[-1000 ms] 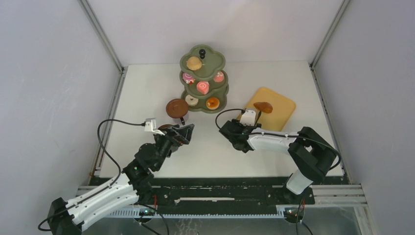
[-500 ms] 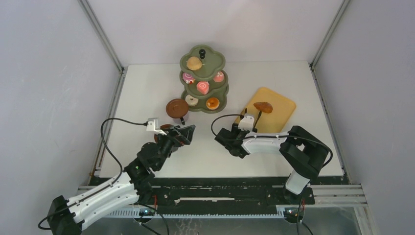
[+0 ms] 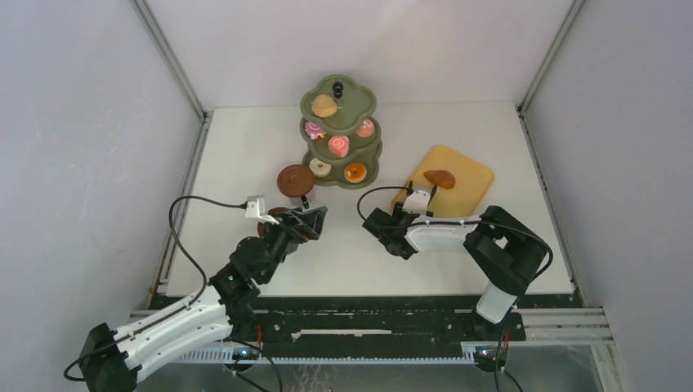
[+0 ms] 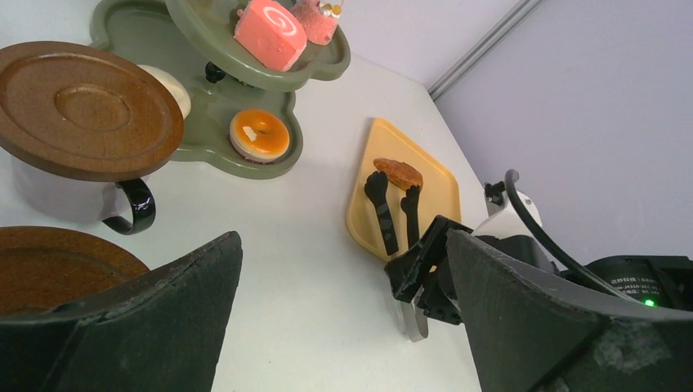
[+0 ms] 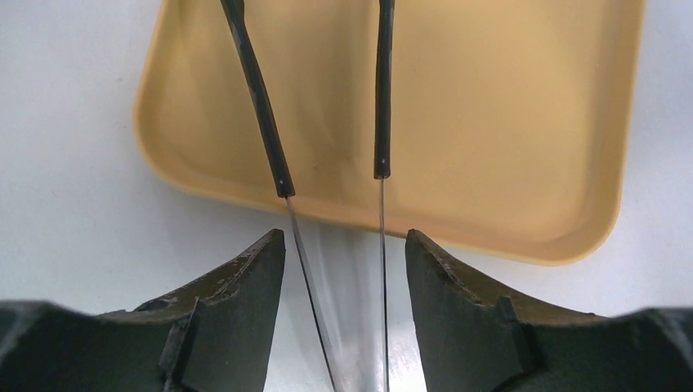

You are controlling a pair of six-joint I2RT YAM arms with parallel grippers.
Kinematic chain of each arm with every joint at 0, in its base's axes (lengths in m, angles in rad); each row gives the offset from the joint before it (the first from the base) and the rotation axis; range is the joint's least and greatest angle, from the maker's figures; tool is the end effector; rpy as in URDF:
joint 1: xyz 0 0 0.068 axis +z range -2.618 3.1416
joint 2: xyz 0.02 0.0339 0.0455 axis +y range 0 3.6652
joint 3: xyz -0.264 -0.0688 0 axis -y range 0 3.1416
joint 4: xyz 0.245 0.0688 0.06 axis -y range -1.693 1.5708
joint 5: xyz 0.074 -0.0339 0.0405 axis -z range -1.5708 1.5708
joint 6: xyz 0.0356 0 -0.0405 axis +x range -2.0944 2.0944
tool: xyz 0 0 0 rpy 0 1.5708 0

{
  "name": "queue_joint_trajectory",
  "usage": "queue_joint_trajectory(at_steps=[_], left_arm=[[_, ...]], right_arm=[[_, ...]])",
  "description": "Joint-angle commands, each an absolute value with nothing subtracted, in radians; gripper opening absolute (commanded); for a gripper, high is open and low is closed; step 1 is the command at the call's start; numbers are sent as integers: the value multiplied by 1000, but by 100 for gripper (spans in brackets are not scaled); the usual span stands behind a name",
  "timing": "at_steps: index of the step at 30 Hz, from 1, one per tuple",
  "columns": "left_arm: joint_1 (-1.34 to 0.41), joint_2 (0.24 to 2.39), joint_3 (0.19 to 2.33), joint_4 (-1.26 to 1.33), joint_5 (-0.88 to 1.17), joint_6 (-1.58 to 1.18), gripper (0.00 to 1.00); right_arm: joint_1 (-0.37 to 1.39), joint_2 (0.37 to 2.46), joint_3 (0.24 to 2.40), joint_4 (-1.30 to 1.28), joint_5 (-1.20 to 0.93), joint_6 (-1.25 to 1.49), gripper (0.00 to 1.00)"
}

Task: Serve the afternoon tea
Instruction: Place the clamp on the tray, then pick up the clamp from the tray.

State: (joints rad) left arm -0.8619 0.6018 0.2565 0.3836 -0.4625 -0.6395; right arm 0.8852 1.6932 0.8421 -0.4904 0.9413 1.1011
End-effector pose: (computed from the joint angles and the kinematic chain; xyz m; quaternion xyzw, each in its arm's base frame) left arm 0.1156 -0.1104 0.2405 -0.0892 0.6891 -0.3622 0.6212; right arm 0.1998 0.1988 0.1384 0.1470 0.8747 -0.1606 0.4331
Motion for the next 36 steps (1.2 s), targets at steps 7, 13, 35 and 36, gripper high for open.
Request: queue_joint_trajectory(at_steps=[7,13,35,36], left_arm=[[-867,598,275,439,-455,-651,100],[-866,587,266,436,-458,-657,100],[-865,513,251,403,-462,-667,100],[-866,508,251,399,-462,-668,100]], right_arm=[[872,1725,877,-429,962,1026,63],[866,1727,879,-434,967,1032,54],[883,1570,877,-521,900,1046,36],[881,1557,876,-525,897,1047,36]])
